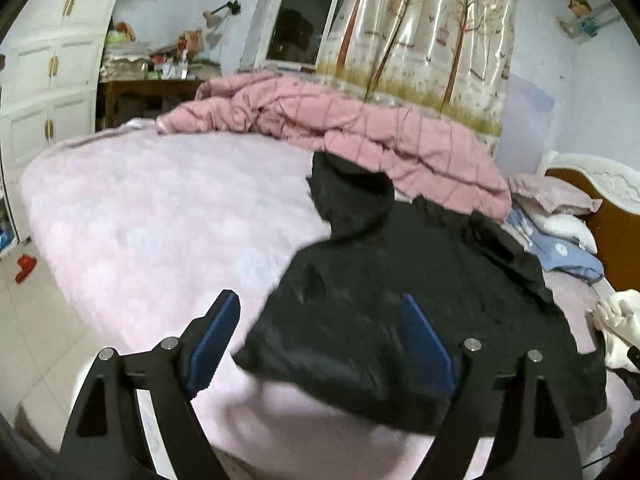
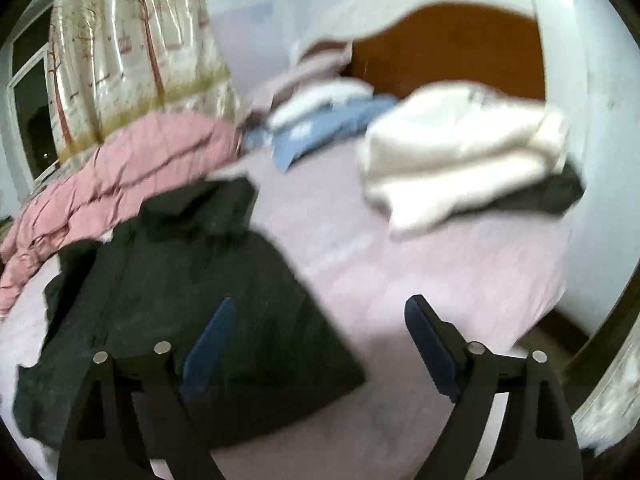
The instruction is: Fold large clothes
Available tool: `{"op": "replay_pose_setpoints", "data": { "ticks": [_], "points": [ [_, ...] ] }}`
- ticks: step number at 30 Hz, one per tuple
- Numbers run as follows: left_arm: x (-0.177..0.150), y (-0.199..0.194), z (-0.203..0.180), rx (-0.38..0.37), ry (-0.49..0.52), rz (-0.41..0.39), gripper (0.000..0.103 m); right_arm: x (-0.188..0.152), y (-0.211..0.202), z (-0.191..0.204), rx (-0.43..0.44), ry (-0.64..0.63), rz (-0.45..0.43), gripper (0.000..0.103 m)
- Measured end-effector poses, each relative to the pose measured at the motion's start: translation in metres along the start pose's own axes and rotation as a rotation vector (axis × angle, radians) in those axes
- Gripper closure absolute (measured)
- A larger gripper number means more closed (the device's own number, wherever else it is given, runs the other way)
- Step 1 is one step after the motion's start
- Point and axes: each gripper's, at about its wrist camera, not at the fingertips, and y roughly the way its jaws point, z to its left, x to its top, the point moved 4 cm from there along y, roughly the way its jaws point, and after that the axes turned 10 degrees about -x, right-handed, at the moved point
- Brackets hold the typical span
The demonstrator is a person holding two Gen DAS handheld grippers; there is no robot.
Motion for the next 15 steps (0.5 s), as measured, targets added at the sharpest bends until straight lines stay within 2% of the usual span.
{"op": "replay_pose_setpoints", "data": {
  "ticks": [4, 8, 10, 11, 13, 15],
  "points": [
    [0.037, 0.022, -0.006, -0.088, 0.024, 0.017, 0.02, 0.022, 0.007, 0.02, 0.127, -0.023, 0.037, 0.009],
    [0.079, 0.081, -0.028, -0.263, 0.004, 0.119, 0.018, 0.033, 0.008, 0.047, 0.243, -0.02, 0.07, 0.009],
    [0.095, 0.12, -0.039, -0.316, -0.018, 0.179, 0.018, 0.034, 0.008, 0.061, 0.295, -0.029, 0.079, 0.009],
    [0.102, 0.143, -0.044, -0.337, -0.031, 0.218, 0.018, 0.032, 0.009, 0.067, 0.314, -0.034, 0.085, 0.009],
    [0.115, 0.19, -0.055, -0.33, -0.04, 0.295, 0.018, 0.025, 0.012, 0.078, 0.353, -0.048, 0.11, 0.009],
    [0.122, 0.235, -0.067, -0.331, -0.006, 0.355, 0.018, 0.015, 0.018, 0.081, 0.366, -0.059, 0.13, 0.009]
  ]
}}
